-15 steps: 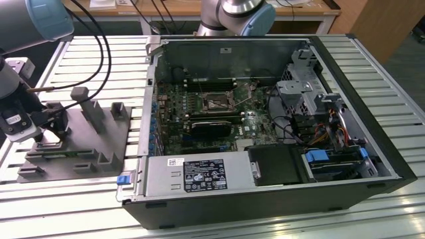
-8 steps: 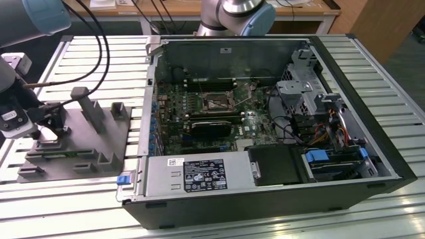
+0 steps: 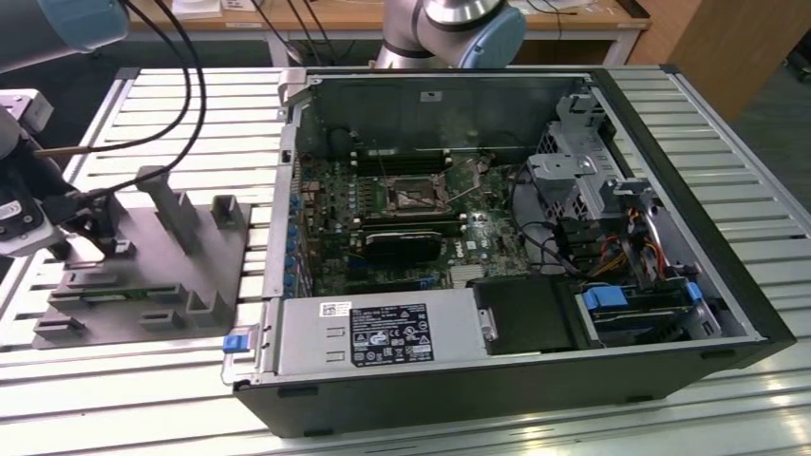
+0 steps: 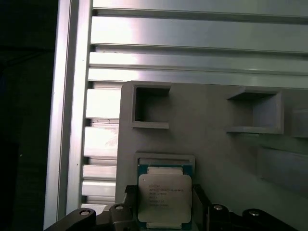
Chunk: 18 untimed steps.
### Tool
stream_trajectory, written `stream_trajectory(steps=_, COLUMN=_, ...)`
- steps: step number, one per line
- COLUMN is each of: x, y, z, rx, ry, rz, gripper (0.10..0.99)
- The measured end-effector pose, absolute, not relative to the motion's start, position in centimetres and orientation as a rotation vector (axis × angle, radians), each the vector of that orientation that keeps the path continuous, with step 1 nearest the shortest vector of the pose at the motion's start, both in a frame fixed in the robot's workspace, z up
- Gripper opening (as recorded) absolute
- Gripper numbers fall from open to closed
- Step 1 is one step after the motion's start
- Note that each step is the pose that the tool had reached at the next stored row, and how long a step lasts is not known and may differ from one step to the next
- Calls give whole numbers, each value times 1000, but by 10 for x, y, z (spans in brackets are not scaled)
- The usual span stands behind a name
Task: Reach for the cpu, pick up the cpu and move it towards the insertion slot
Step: 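Pick up the cpu and move it towards the insertion slot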
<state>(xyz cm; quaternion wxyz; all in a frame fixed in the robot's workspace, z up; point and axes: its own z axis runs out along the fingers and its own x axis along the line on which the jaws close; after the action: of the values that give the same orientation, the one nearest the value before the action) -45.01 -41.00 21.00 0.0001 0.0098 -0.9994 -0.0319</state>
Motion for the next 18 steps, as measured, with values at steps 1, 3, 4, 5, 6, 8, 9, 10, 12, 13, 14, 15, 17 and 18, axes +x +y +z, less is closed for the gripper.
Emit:
stream_trajectory(steps=1, x=-450, y=-410, z=212, rx=31, ry=-3139, rz=-100, gripper=541)
stream_trajectory(steps=3, x=-450, y=-410, z=215, rx=31, ry=-3139, rz=-100, gripper=541)
stream_trajectory(steps=4, x=-450, y=-410, z=217, rx=31, ry=-3139, rz=-100, gripper=541)
stream_trajectory(steps=5, x=-450, y=-410, z=218, rx=31, ry=-3140, rz=-100, gripper=541)
stream_trajectory(steps=6, x=-450, y=-410, z=220, rx=31, ry=-3140, rz=-100, gripper=541)
stream_trajectory(steps=8, x=-450, y=-410, z=223, rx=31, ry=-3140, rz=-100, gripper=541)
stream_trajectory(steps=9, x=-450, y=-410, z=224, rx=31, ry=-3139, rz=-100, gripper=541)
stream_trajectory(steps=10, x=-450, y=-410, z=226, rx=31, ry=-3140, rz=-100, gripper=541)
stream_trajectory(steps=12, x=-450, y=-410, z=229, rx=31, ry=-3139, rz=-100, gripper=541)
stream_trajectory(steps=13, x=-450, y=-410, z=230, rx=31, ry=-3140, rz=-100, gripper=541)
stream_trajectory(steps=14, x=-450, y=-410, z=231, rx=31, ry=-3140, rz=-100, gripper=541)
stream_trajectory(steps=15, x=-450, y=-410, z=233, rx=31, ry=-3140, rz=-100, gripper=541)
stream_trajectory(steps=17, x=-450, y=-410, z=236, rx=31, ry=-3140, rz=-100, gripper=541)
stream_trajectory(steps=18, x=-450, y=-410, z=237, rx=31, ry=-3140, rz=-100, gripper=541)
